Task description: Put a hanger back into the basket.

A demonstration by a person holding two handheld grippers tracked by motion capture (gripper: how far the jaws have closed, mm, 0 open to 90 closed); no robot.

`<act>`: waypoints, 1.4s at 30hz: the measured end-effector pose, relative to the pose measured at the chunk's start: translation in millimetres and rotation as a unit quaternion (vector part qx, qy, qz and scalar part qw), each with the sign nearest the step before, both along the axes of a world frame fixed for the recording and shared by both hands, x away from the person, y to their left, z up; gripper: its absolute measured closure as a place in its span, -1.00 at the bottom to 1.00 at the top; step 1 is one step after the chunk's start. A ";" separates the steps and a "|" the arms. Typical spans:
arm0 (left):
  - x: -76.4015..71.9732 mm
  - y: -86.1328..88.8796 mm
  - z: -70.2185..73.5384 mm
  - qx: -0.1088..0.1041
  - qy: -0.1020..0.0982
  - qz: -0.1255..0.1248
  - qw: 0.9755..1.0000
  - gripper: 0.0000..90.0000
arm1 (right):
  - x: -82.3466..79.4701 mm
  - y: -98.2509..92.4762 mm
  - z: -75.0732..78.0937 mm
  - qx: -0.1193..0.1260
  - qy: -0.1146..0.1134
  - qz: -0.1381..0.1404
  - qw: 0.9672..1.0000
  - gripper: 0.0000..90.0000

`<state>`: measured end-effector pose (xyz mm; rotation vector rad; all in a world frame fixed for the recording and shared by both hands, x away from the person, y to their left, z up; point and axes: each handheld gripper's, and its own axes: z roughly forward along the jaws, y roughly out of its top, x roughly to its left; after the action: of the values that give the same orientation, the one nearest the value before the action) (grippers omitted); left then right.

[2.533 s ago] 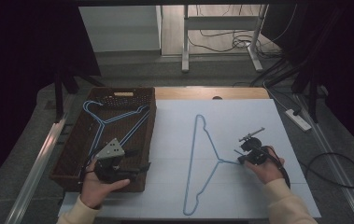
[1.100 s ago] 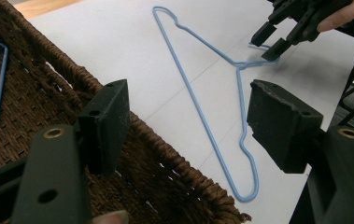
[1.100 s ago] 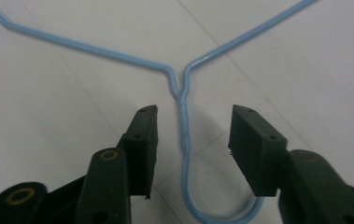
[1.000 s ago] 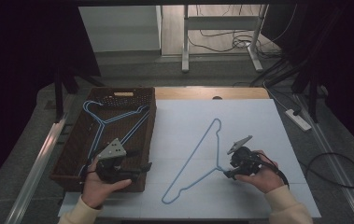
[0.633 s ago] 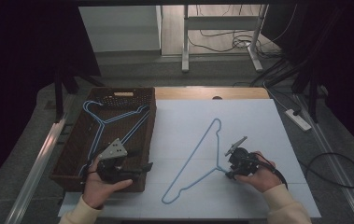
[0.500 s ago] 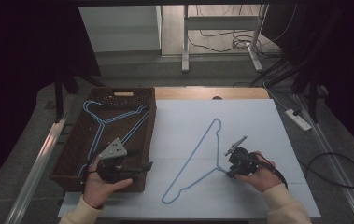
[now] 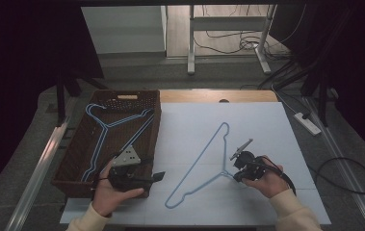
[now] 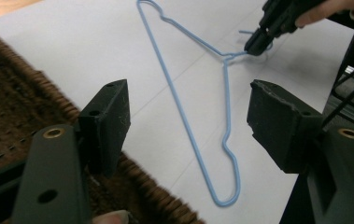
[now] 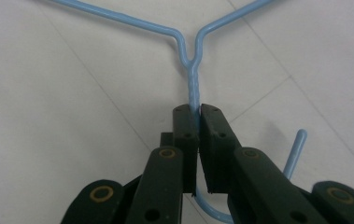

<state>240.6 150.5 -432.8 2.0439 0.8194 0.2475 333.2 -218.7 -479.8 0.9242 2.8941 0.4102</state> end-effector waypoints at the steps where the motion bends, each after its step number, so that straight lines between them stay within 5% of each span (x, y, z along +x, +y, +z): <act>1: 0.5 -4.0 -0.1 0.003 0.002 -0.004 1.000 -0.32 | 0.0 0.6 3.1 -0.001 0.001 0.001 1.000 0.91; 21: 10.0 -73.1 -16.5 0.051 0.033 -0.043 0.997 -0.33 | -0.3 10.1 27.9 -0.010 -0.011 0.018 1.000 0.91; 32: 29.9 -130.0 -44.4 0.099 0.056 -0.070 0.991 -0.34 | -1.4 12.1 32.2 -0.013 -0.013 0.021 1.000 0.91; 37: 43.3 -143.8 -62.5 0.120 0.072 -0.071 0.988 -0.30 | -0.6 12.7 33.5 -0.014 -0.014 0.024 1.000 0.91; 42: 51.7 -149.6 -72.6 0.126 0.077 -0.066 0.987 -0.19 | -0.5 13.8 34.4 -0.015 -0.015 0.023 1.000 0.91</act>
<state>292.3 0.8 -505.3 2.3694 0.7735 0.1234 332.7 -204.8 -445.4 0.8401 2.8904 0.3807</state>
